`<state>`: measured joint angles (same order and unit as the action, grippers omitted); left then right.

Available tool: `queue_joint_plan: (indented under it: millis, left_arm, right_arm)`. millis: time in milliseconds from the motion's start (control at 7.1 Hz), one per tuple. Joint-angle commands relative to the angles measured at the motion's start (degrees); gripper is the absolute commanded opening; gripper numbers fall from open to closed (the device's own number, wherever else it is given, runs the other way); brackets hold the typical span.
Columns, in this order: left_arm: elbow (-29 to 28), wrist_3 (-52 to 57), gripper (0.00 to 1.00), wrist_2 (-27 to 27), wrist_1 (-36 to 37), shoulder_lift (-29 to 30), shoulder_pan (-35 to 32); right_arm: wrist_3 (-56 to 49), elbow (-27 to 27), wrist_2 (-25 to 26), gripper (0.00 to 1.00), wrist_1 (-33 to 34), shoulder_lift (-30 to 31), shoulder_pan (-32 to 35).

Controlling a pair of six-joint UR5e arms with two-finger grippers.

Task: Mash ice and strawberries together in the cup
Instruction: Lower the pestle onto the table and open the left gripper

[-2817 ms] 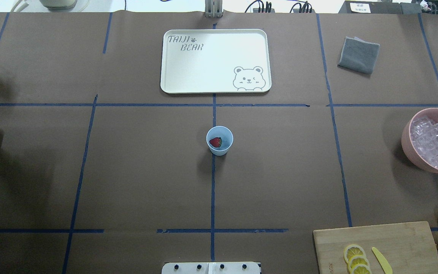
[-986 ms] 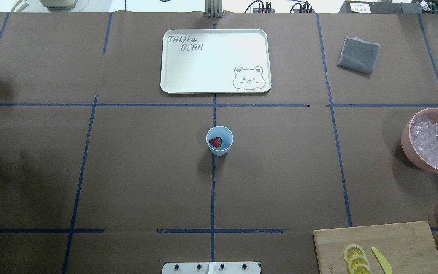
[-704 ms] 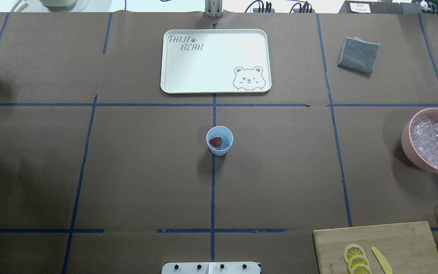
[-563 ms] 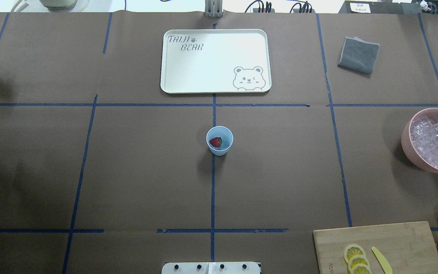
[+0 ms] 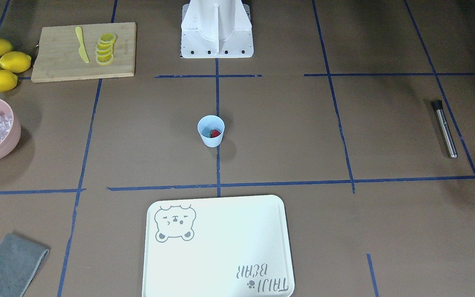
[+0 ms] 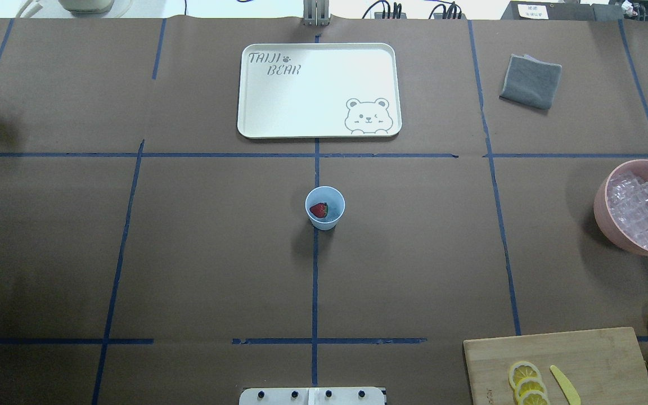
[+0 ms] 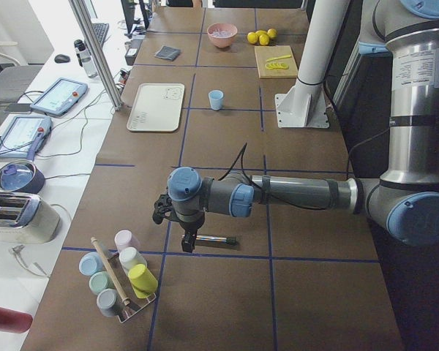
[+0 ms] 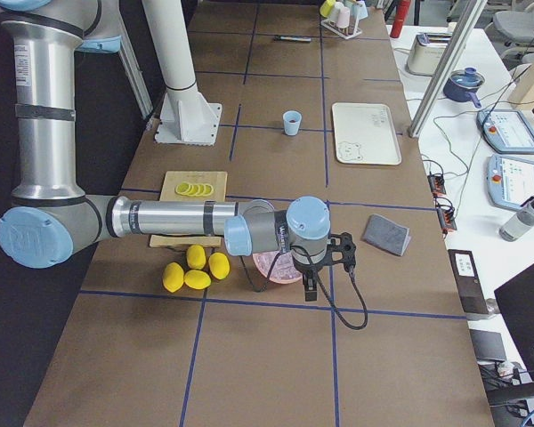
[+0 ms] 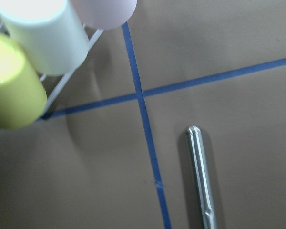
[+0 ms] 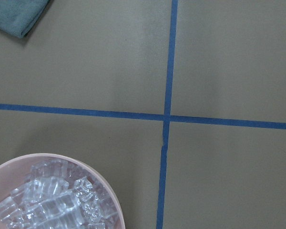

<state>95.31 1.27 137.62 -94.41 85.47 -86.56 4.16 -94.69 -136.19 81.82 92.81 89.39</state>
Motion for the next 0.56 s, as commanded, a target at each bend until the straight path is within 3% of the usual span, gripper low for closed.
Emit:
queue_joint_plan:
  millis: [0,423]
  left_arm:
    - [-0.1,0.0,1.00,0.8,0.5,-1.8,-2.5]
    - [-0.2,-0.3,1.00,-3.7,0.4,-1.7,-4.3]
  right_arm:
    - [0.0,0.5,0.1,0.99,-0.1,-0.1,0.0]
    - [0.0,0.8,0.5,0.99,-0.2,-0.1,0.0]
